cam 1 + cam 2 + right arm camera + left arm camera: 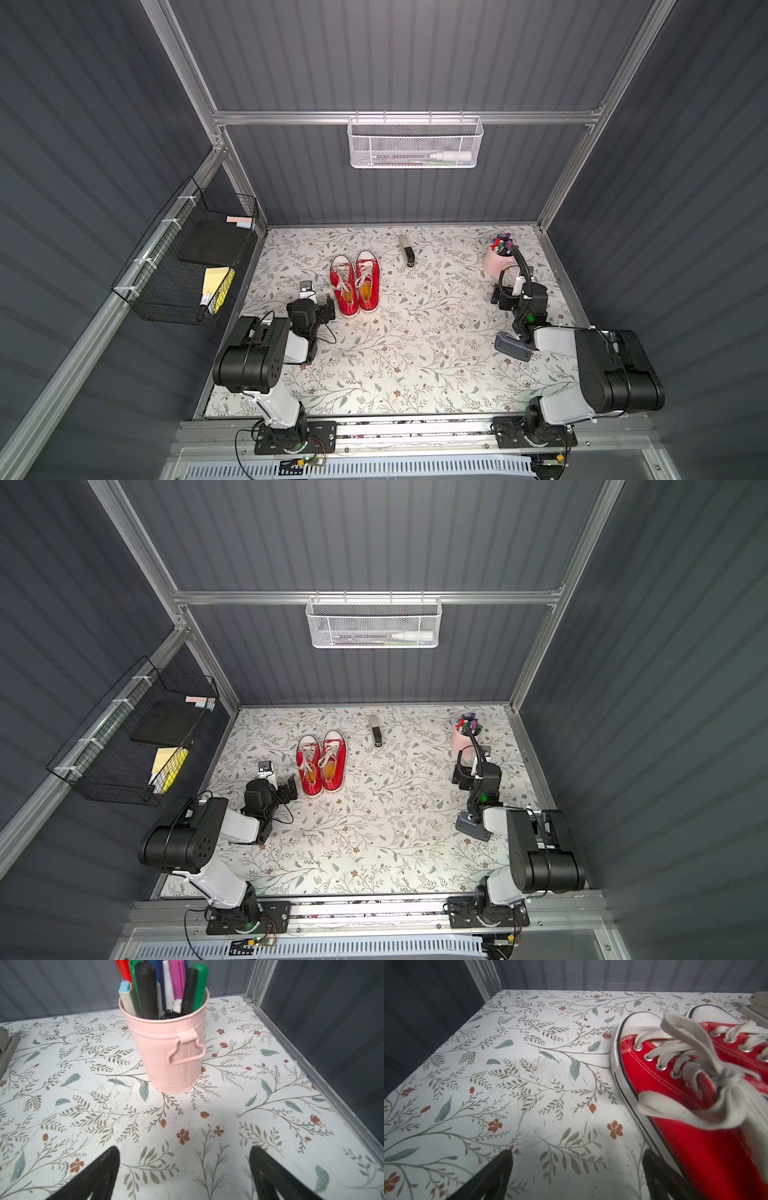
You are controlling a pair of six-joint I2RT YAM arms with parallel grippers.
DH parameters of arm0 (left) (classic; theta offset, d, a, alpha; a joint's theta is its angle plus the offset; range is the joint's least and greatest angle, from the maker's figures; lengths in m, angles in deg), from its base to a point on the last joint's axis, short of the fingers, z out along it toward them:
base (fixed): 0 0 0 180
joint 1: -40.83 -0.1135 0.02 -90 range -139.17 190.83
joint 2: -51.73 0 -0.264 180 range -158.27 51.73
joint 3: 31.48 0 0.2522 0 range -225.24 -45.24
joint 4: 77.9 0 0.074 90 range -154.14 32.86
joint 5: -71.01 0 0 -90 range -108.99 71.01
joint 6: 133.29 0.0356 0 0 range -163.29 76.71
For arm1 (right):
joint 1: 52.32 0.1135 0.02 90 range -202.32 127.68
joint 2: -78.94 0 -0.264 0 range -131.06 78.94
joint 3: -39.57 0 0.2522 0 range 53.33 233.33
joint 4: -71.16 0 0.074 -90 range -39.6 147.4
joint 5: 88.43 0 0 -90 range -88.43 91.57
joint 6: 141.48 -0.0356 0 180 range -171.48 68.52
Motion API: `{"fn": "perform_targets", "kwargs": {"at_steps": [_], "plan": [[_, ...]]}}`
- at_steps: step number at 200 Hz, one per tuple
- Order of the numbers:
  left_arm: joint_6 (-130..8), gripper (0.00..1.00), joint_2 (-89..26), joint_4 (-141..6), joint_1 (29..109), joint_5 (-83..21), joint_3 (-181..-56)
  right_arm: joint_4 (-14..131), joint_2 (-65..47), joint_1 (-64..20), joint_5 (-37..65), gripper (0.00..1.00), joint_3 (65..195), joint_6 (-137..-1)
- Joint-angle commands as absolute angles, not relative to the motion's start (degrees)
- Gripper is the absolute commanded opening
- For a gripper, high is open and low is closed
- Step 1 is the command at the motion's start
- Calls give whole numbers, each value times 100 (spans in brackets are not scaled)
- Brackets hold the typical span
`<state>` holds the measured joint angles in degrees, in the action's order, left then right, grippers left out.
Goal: Remove the insole from the shoe
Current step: Move the shoe to the center of the board.
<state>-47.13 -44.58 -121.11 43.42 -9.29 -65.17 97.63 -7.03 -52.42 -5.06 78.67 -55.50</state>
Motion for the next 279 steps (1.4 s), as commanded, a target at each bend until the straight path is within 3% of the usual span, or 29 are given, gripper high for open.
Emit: {"fn": "perform_targets", "kwargs": {"at_steps": [1, 139, 173, 211, 235, 279], "plan": [[-4793, 100, -4442, -12154, 4373, -882, -6473, 9818, -649, -5217, -505, 99, 7842, -5494], [-4708, 99, -4252, -12222, 4374, -859, -6410, 9958, -363, -5221, -380, 99, 7690, -5409], [-5279, 100, -3138, -9032, 4375, -748, -7486, 7683, 985, -5218, -674, 99, 8099, -5645], [-5783, 100, -2152, -8520, 4373, -926, -7554, 6419, 2129, -5215, -682, 99, 8258, -6083], [-6052, 100, -1968, -7386, 4367, -1320, -8145, 5687, 2586, -5226, -746, 99, 8397, -7024], [-6445, 95, -2210, -6068, 4403, -2766, -9226, 3231, 2334, -5216, -138, 99, 9472, -8727]]}}
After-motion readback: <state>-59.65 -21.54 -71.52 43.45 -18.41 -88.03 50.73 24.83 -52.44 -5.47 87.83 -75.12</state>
